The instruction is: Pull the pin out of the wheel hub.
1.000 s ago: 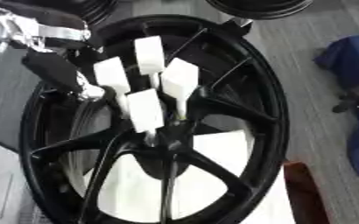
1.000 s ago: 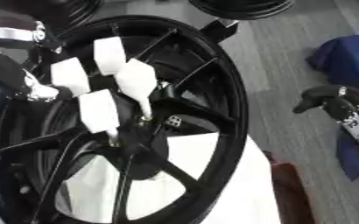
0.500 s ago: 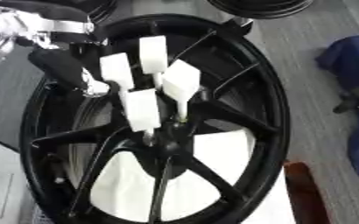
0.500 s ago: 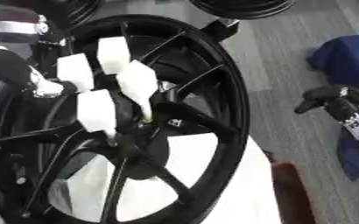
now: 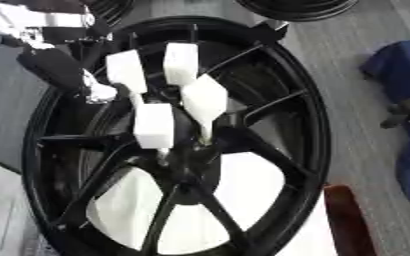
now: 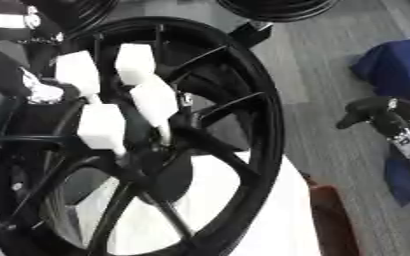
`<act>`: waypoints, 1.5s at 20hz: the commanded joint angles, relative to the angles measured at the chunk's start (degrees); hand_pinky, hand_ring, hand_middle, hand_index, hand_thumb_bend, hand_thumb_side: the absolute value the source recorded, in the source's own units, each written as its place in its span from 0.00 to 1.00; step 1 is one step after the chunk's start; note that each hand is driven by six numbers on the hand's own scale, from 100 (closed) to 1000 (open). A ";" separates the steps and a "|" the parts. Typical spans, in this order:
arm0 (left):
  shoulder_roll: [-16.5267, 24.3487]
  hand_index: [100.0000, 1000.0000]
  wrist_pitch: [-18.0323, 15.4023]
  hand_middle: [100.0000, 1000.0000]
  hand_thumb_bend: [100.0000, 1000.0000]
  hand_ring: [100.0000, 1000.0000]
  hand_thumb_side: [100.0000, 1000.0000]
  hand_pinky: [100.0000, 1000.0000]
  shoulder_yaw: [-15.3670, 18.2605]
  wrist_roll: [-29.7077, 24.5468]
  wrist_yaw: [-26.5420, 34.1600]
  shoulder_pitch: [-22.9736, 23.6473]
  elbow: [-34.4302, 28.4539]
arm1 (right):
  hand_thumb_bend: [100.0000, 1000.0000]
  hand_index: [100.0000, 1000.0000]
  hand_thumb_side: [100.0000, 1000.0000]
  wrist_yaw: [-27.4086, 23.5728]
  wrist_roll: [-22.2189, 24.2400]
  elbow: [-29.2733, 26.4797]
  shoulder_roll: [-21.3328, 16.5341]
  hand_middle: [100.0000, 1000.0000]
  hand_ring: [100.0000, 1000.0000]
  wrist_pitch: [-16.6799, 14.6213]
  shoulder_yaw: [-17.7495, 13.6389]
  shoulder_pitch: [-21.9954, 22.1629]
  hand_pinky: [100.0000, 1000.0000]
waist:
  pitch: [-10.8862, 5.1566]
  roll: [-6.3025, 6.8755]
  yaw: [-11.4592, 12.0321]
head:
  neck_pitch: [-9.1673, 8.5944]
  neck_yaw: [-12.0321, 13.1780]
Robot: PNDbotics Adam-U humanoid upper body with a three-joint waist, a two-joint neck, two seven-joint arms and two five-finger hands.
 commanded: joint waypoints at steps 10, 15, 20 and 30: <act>4.92 0.31 -1.16 0.15 0.05 0.45 0.08 0.53 16.28 10.44 6.73 1.00 -2.81 | 0.00 0.74 0.70 -0.30 -0.21 -0.93 -0.91 0.57 0.65 0.33 -0.58 -0.12 0.95 | -1.46 -0.33 0.65 | -0.12 -0.86; 8.84 0.31 -0.95 0.14 0.00 0.44 0.07 0.51 25.42 18.09 9.38 6.99 4.79 | 0.00 0.74 0.69 -0.41 -0.57 -1.10 -0.90 0.57 0.65 0.43 -0.93 -0.09 0.95 | -1.52 -0.27 1.08 | 0.00 -1.46; 10.45 0.32 -2.07 0.14 0.00 0.44 0.07 0.50 27.82 21.84 10.98 9.77 8.69 | 0.00 0.74 0.68 -0.56 -0.90 -1.25 -0.71 0.58 0.65 0.48 -1.32 -0.12 0.95 | -1.42 -0.49 1.42 | -0.15 -2.29; 7.10 0.72 0.66 0.44 0.00 0.59 0.35 0.63 39.55 29.61 9.37 23.01 18.24 | 0.00 0.74 0.67 -1.26 -2.87 -1.42 -0.08 0.58 0.65 -0.05 -2.86 -0.42 0.94 | -1.13 -1.62 2.23 | -0.06 -2.54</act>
